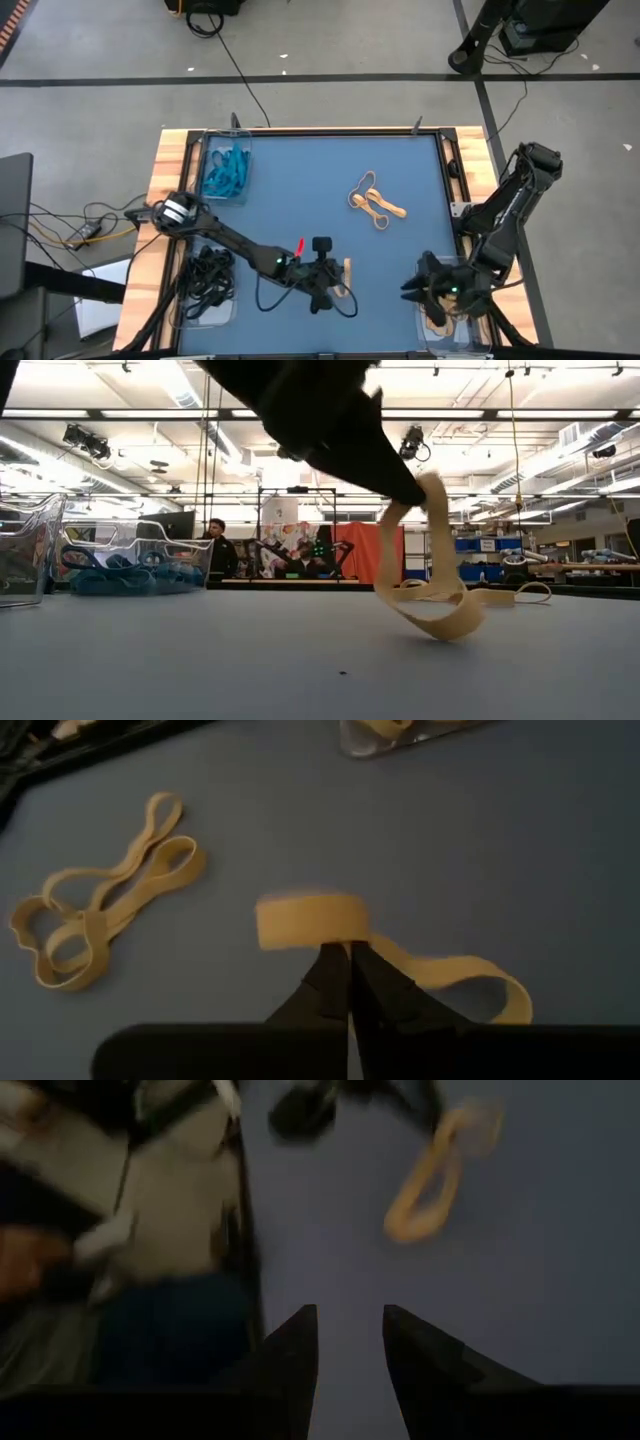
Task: Sort rubber bands into baskets
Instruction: Put the yellow rubber band into the bottom right transparent bin
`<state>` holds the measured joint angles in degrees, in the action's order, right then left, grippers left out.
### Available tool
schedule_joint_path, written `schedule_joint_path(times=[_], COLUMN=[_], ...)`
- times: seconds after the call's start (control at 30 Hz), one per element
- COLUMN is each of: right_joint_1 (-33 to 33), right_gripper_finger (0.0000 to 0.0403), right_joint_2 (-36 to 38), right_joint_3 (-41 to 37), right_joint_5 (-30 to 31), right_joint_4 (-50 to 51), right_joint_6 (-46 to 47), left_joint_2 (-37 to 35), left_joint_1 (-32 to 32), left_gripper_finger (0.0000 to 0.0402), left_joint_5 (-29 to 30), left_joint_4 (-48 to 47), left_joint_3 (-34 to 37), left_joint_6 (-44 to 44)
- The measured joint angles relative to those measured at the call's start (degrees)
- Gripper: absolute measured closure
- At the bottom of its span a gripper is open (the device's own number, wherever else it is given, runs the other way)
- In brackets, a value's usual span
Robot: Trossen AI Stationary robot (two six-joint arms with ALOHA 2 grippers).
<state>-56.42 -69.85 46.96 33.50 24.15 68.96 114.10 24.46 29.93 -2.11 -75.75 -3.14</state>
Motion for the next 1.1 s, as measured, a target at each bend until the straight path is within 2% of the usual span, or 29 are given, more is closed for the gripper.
schedule_joint_path(times=[0.1, 0.27, 0.37, 0.57, 0.77, 1.0, 1.1], right_joint_1=[2.45, 9.17, 12.87, 19.03, 25.07, 29.42, 30.01], right_gripper_finger=[0.0275, 0.0275, 0.0275, 0.0274, 0.0274, 0.0274, 0.0275], right_joint_2=[-2.18, -8.55, -12.66, -21.0, -27.96, -33.91, -35.23], right_joint_3=[0.01, -0.02, -0.02, 0.0, -0.02, -0.02, -0.01], right_joint_5=[3.68, -0.06, -1.93, -1.62, -2.26, -9.86, -10.97], right_joint_4=[-3.01, -8.76, -16.81, -35.72, -45.72, -56.88, -60.22], right_joint_6=[-5.89, -12.94, -18.49, -30.86, -33.58, -40.13, -42.66], left_joint_2=[-0.99, -4.98, -7.99, -12.63, -16.61, -18.29, -18.27], left_joint_1=[0.75, 1.52, 1.59, 1.54, 1.56, 1.69, 1.69], left_gripper_finger=[0.04, 0.04, 0.04, 0.04, 0.0399, 0.0399, 0.0399], left_joint_5=[0.4, -2.25, -2.26, -2.53, -2.53, -1.33, -1.24], left_joint_4=[-0.72, 3.87, 7.96, 17.31, 22.27, 23.83, 24.35], left_joint_3=[0.01, 4.26, 9.2, 18.31, 24.15, 26.05, 26.1], left_joint_6=[0.1, 1.53, 1.09, -0.89, -3.1, -3.1, -3.05])
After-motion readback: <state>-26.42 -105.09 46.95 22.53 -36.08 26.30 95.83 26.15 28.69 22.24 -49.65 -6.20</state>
